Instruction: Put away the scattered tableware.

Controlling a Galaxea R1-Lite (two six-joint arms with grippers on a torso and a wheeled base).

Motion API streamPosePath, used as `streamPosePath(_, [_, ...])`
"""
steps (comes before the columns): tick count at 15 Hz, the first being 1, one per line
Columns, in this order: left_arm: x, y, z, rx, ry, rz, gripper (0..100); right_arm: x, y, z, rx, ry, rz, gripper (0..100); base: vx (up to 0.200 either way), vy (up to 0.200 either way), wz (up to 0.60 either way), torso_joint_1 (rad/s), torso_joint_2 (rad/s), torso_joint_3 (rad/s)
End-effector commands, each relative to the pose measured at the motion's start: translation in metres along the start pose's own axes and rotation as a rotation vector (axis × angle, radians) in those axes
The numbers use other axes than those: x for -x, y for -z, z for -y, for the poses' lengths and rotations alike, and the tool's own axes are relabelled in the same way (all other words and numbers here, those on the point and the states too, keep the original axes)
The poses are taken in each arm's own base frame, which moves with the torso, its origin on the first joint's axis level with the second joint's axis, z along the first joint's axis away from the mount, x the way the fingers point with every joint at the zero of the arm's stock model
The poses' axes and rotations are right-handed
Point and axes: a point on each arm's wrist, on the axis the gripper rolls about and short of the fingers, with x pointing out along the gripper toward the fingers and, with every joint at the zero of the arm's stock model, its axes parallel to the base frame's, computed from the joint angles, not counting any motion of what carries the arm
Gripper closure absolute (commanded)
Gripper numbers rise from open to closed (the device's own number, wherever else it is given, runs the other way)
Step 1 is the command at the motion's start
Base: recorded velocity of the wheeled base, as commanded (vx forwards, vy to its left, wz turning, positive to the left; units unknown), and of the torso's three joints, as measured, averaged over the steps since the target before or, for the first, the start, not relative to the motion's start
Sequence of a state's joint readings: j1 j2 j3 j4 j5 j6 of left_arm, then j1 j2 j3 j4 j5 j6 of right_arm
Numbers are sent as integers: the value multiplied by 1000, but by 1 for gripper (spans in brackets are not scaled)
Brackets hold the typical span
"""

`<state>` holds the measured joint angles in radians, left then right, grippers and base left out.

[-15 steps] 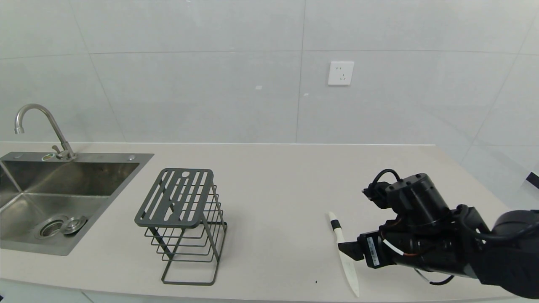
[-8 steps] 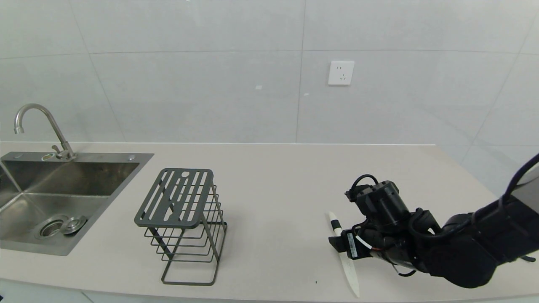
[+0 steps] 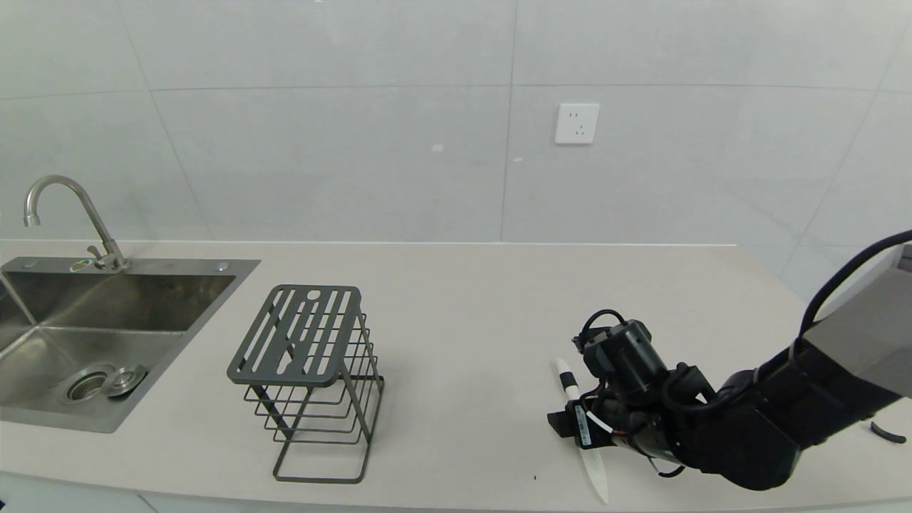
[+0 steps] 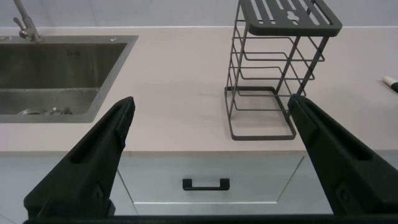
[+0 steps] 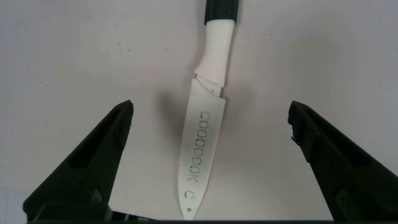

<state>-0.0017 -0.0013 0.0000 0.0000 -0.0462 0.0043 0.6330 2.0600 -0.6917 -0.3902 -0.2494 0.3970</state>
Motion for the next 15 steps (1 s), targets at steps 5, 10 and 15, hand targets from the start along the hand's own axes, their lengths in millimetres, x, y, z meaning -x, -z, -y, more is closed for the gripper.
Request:
streamPosePath(5, [0,0,0,0,0,-1,0,-11,4,-6,16,-5,-26,0,0,0,0,0,0,0])
streamPosePath(10, [0,0,0,-2,0,-1,0,-15,3,-4,5,-13,-37,0,0,0,0,0,0,0])
streamPosePath(15, [0,0,0,-3,0,-1,0,-24,11,0,10,-7,-86,100,0,0,0,0,0,0])
